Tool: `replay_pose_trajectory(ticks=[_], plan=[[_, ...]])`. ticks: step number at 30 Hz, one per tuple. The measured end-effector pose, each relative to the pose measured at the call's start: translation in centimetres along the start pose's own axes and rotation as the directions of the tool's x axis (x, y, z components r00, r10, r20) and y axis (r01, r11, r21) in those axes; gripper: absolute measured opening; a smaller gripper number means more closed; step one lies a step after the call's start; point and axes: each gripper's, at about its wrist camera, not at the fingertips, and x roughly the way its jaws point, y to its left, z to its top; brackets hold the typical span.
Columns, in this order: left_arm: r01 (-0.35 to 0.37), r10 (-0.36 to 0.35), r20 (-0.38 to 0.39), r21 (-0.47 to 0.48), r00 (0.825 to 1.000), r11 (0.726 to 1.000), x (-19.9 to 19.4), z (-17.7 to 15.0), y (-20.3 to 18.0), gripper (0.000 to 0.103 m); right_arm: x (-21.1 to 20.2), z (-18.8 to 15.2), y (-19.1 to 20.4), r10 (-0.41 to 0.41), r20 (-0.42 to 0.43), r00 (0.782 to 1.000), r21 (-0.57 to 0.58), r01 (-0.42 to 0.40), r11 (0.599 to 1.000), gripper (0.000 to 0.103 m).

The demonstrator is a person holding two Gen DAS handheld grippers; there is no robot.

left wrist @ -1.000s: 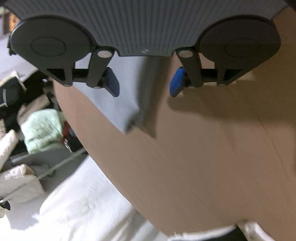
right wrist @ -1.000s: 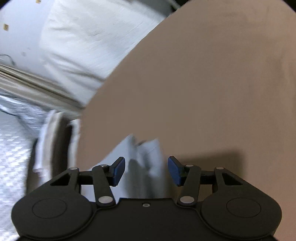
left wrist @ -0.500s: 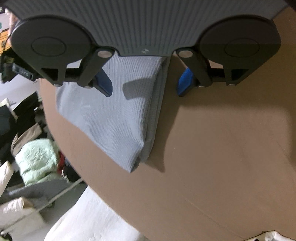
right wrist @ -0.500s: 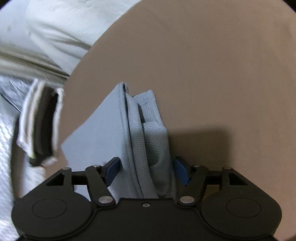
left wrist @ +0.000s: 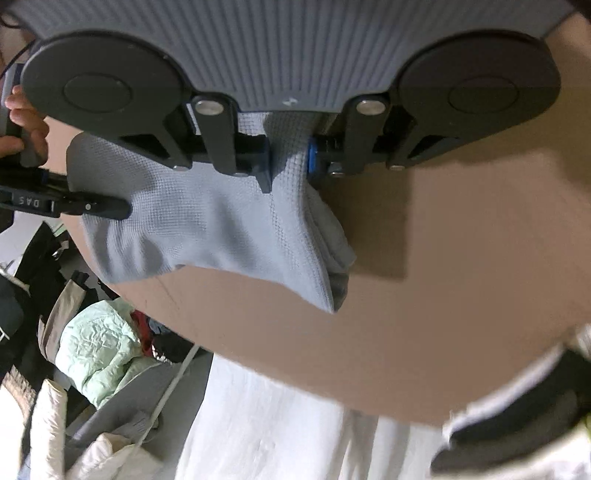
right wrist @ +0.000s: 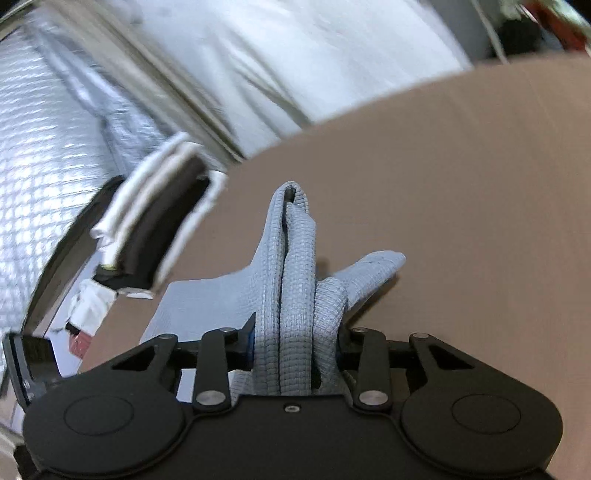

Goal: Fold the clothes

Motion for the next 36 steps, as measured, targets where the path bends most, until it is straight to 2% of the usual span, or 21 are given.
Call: replay_pose_trajectory(ticks=[4, 6, 7, 8, 9, 11, 13, 14, 15, 16, 17, 18, 21, 22, 25, 27, 30, 33, 36], plan=[[-0.060, 0.060, 0.001, 0.026, 0.998, 0.998, -4.6, 1.5, -0.8, 0.017, -0.5, -0.1, 2.6, 0.076, 0.001, 0.997, -0.069, -0.076, 0.995, 0.040], [-0.129, 0.128, -0.065, -0.013, 0.990, 0.992, -5.6, 0.5, 0.5, 0.022, 0.4, -0.3, 2.9, 0.083, -0.049, 0.995, -0.076, -0.087, 0.993, 0.042], [-0.166, 0.162, -0.103, -0.033, 0.981, 0.986, -6.0, -0.1, 1.3, 0.028, 1.4, -0.5, 2.5, 0.066, -0.089, 0.994, -0.076, -0.073, 0.994, 0.046], [-0.247, 0.243, -0.126, -0.023, 0.962, 0.969, -6.3, -1.0, 2.1, 0.031, 2.4, -0.7, 2.2, 0.044, -0.130, 0.991, -0.078, -0.054, 0.996, 0.047], [-0.335, 0.331, -0.145, -0.006, 0.932, 0.942, -6.5, -1.9, 2.8, 0.032, 3.5, -1.1, 1.6, -0.016, -0.178, 0.984, -0.091, 0.000, 0.996, 0.047], [-0.420, 0.420, -0.153, 0.032, 0.894, 0.907, -6.9, -3.6, 4.3, 0.034, 4.7, -1.5, 0.5, -0.109, -0.208, 0.972, -0.090, 0.092, 0.992, 0.053], [-0.359, 0.337, -0.178, -0.116, 0.925, 0.926, -7.4, -3.6, 6.7, 0.034, 4.2, -0.7, 0.4, -0.099, -0.185, 0.978, -0.043, 0.093, 0.995, 0.053], [-0.293, 0.266, -0.153, -0.202, 0.952, 0.934, -7.9, -3.3, 7.5, 0.035, 3.9, -0.3, 0.5, -0.109, -0.176, 0.978, -0.033, 0.104, 0.994, 0.054], [-0.216, 0.191, -0.114, -0.285, 0.975, 0.934, -8.3, -3.0, 8.2, 0.037, 3.6, 0.0, 0.8, -0.137, -0.157, 0.978, -0.040, 0.132, 0.990, 0.055], [-0.135, 0.118, -0.069, -0.363, 0.991, 0.922, -8.8, -2.7, 9.0, 0.044, 3.3, 0.2, 1.1, -0.167, -0.136, 0.977, -0.051, 0.161, 0.986, 0.058], [-0.083, 0.076, -0.033, -0.396, 0.997, 0.914, -8.9, -2.4, 9.2, 0.050, 2.8, 0.4, 1.3, -0.197, -0.117, 0.973, -0.057, 0.192, 0.980, 0.059], [-0.062, 0.061, -0.017, -0.393, 0.998, 0.917, -8.7, -2.1, 8.9, 0.051, 2.4, 0.3, 1.2, -0.214, -0.106, 0.971, -0.043, 0.211, 0.977, 0.059], [-0.025, 0.030, 0.006, -0.361, 1.000, 0.932, -7.6, -1.6, 7.8, 0.054, -0.2, -0.2, -0.2, -0.207, -0.092, 0.974, 0.118, 0.217, 0.969, 0.060], [-0.028, 0.028, -0.005, -0.358, 1.000, 0.933, -7.2, -1.8, 7.8, 0.057, -0.9, -0.6, -0.2, -0.179, -0.084, 0.980, 0.166, 0.191, 0.967, 0.060], [-0.040, 0.026, -0.044, -0.357, 0.999, 0.933, -6.2, -2.6, 7.9, 0.063, -3.1, -2.1, 1.6, -0.111, -0.058, 0.992, 0.203, 0.121, 0.972, 0.060], [-0.048, 0.025, -0.069, -0.356, 0.997, 0.933, -5.5, -3.2, 8.0, 0.068, -3.6, -3.5, 3.8, -0.046, -0.078, 0.996, 0.164, 0.059, 0.985, 0.064], [-0.061, 0.024, -0.107, -0.354, 0.994, 0.933, -4.4, -4.0, 8.1, 0.068, -2.4, -7.0, 4.4, 0.035, -0.191, 0.981, 0.252, 0.014, 0.968, 0.067], [-0.009, -0.034, -0.107, -0.380, 0.994, 0.925, -3.5, -4.1, 8.1, 0.075, 0.9, -9.7, 2.8, 0.020, -0.339, 0.941, 0.325, 0.097, 0.941, 0.066], [0.028, -0.072, -0.091, -0.415, 0.993, 0.909, -2.8, -4.4, 8.0, 0.083, 1.2, -9.2, 1.8, 0.003, -0.255, 0.967, 0.367, 0.094, 0.925, 0.066]])
